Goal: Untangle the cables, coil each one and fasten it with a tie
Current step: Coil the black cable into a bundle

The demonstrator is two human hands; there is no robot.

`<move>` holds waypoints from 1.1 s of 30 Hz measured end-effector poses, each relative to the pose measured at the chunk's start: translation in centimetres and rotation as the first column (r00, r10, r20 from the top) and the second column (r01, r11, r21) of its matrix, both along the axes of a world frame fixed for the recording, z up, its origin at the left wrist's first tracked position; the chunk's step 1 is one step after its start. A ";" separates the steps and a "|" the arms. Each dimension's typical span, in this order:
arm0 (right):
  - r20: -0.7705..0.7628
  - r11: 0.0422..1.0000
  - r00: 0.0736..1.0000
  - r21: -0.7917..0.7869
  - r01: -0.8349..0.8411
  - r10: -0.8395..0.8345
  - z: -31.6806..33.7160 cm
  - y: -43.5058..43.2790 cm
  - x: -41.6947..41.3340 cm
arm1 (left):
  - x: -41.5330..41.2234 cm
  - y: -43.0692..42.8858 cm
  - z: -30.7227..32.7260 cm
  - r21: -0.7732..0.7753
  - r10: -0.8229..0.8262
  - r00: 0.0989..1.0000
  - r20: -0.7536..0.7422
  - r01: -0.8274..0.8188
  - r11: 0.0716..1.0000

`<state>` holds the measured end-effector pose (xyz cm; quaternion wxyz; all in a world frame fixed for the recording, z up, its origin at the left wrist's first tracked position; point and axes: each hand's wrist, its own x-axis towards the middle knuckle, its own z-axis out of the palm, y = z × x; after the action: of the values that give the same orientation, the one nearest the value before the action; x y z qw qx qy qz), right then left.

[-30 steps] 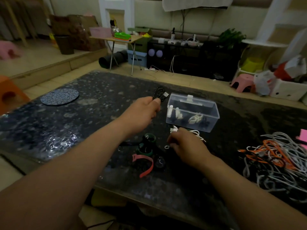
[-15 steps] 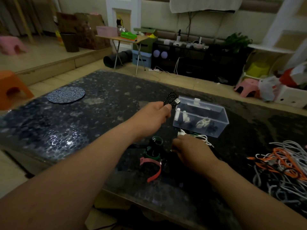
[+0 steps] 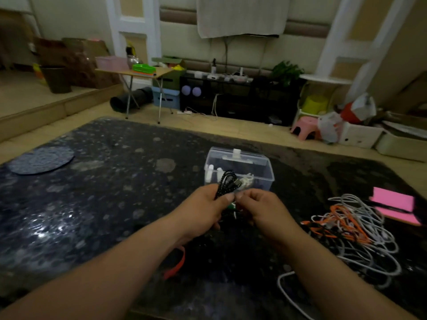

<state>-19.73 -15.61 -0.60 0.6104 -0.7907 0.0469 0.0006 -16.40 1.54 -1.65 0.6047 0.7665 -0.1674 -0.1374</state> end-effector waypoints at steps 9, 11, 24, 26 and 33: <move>-0.120 0.981 0.989 0.161 0.106 -0.087 -1.2 -2.4 -2.0 | -0.7 -3.0 0.4 0.140 -0.079 0.989 0.126 0.061 0.988; -0.134 0.968 0.986 0.220 0.123 -0.094 -1.4 -3.0 -1.9 | -0.8 -3.5 0.5 0.162 -0.110 0.987 0.122 0.089 0.983; -0.121 0.864 0.993 0.500 0.055 0.007 -0.7 -4.3 -3.3 | -1.4 -5.8 1.4 -0.032 -0.115 0.993 -0.017 0.115 0.993; -0.076 0.834 0.997 0.548 0.057 -0.018 -0.1 -4.1 -3.9 | -1.5 -5.9 1.5 -0.042 -0.115 0.993 -0.018 0.114 0.993; -0.020 0.863 0.997 0.499 0.077 -0.078 0.2 -4.4 -4.4 | -1.6 -6.3 1.5 -0.073 -0.086 0.995 -0.041 0.083 0.994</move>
<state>-24.09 -20.04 -0.40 0.7937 -0.6033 0.0765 -0.0123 -17.95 -4.72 -0.19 0.6285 0.7336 -0.1912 -0.1737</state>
